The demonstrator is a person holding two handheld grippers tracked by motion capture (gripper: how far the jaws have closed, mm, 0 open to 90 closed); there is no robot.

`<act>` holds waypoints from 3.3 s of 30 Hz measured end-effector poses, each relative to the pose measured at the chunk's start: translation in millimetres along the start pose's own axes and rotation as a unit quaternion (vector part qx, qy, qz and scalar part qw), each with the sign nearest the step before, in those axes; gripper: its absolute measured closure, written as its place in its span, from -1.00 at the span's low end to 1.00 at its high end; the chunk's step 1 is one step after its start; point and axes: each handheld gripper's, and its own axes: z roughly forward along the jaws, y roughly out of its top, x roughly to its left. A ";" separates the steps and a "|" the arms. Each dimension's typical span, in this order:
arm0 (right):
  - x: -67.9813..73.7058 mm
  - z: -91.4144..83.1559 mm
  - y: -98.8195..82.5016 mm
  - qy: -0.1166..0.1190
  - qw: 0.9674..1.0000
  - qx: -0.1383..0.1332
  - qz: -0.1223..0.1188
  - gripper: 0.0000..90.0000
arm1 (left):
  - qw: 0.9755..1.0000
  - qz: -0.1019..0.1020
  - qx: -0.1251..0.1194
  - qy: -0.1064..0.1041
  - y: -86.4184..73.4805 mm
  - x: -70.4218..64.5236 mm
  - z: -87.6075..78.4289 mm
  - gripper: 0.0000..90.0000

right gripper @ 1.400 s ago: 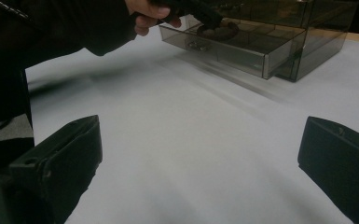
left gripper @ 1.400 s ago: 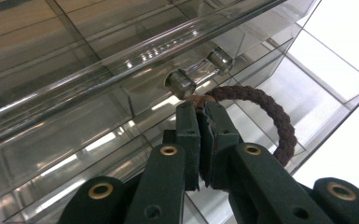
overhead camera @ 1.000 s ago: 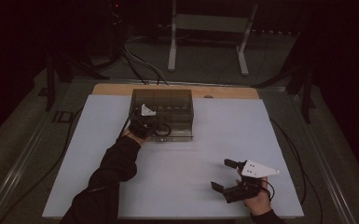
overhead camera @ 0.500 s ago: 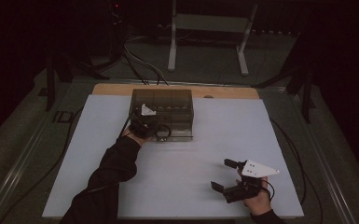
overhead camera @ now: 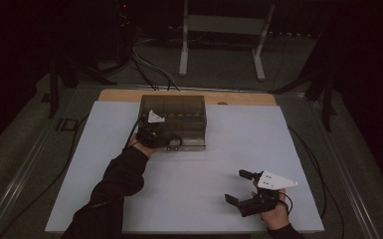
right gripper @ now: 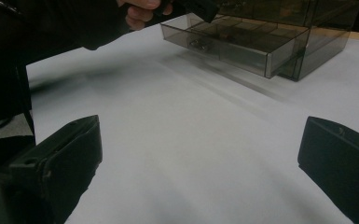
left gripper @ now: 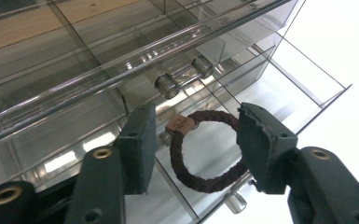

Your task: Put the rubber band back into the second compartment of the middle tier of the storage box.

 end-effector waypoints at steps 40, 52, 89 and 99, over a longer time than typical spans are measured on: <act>-0.2 2.9 0.2 0.001 1.000 0.003 0.003 -1.00 | 0.996 0.001 -0.063 -0.055 -0.5 6.6 -64.6 -1.00; 0.5 4.7 1.2 0.003 1.000 0.004 0.000 -1.00 | 0.990 0.014 -0.093 -0.106 -17.3 17.1 -80.7 -1.00; 0.4 13.1 3.5 0.012 1.000 0.009 -0.002 -1.00 | 0.989 0.002 -0.129 -0.074 -94.4 29.9 -107.2 -0.99; 0.9 13.5 3.3 0.012 1.000 0.010 -0.003 -1.00 | 0.988 0.014 -0.136 -0.074 -114.6 22.4 -105.0 -0.99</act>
